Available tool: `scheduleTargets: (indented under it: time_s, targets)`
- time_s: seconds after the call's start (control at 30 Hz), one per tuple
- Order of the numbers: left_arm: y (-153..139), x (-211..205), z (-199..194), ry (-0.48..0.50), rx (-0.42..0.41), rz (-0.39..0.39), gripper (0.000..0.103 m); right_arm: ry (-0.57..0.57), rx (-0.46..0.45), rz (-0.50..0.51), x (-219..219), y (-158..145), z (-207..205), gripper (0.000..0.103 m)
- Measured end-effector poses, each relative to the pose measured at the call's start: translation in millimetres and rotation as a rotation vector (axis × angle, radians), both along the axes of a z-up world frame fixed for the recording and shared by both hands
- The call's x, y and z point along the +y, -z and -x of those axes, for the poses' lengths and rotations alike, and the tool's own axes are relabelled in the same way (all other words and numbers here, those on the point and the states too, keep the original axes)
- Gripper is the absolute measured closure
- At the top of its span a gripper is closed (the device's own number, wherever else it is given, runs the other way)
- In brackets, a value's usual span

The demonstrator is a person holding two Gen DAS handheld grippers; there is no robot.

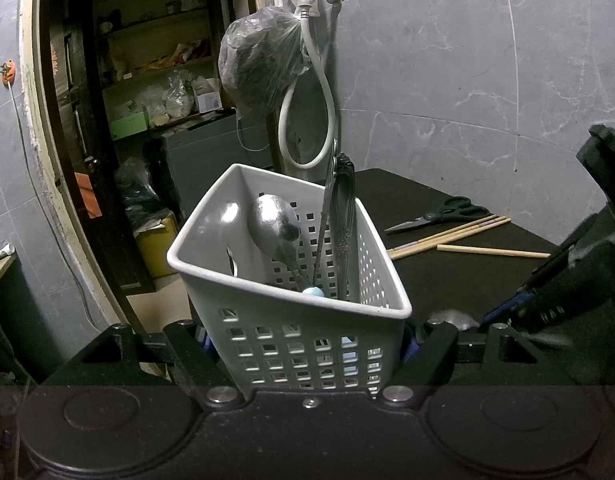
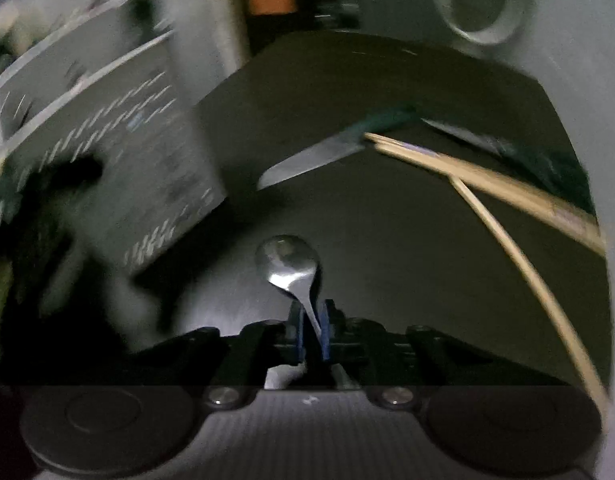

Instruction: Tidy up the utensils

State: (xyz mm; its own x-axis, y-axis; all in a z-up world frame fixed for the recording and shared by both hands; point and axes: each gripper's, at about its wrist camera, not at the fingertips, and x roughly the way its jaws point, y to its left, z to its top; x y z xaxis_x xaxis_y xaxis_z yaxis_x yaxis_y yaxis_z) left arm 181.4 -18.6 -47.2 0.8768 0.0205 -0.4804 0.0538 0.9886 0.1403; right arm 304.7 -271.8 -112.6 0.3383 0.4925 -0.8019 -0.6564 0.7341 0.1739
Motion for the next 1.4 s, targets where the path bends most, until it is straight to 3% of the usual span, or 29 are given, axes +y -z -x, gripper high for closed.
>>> scheduleTargets:
  time_s: [0.23, 0.4, 0.5, 0.7, 0.87, 0.93, 1.0, 1.27, 1.4]
  targets:
    - [0, 0, 0, -0.001, 0.000, 0.000, 0.024, 0.269, 0.213, -0.228, -40, 10, -21, 0.100]
    - [0, 0, 0, -0.001, -0.001, 0.000, 0.024, 0.347, 0.227, -0.270, -60, 13, -26, 0.100]
    - [0, 0, 0, -0.001, 0.000, 0.000, 0.024, 0.289, 0.135, -0.176, -50, 6, -19, 0.100]
    - [0, 0, 0, -0.002, 0.000, 0.001, 0.024, 0.021, -0.167, 0.180, 10, -5, 17, 0.100]
    - [0, 0, 0, -0.001, 0.000, 0.001, 0.024, -0.219, -0.428, 0.453, 52, 10, 60, 0.100]
    - [0, 1, 0, -0.002, -0.001, 0.001, 0.024, -0.277, -0.494, 0.500, 59, 15, 73, 0.100]
    - [0, 1, 0, -0.001, 0.000, 0.001, 0.024, -0.276, -0.473, 0.464, 63, 15, 74, 0.100]
    - [0, 0, 0, -0.001, 0.000, 0.001, 0.024, -0.158, -0.160, 0.158, 36, 1, 29, 0.098]
    - [0, 0, 0, -0.001, -0.001, 0.001, 0.024, -0.119, -0.072, 0.065, 19, -2, 13, 0.093]
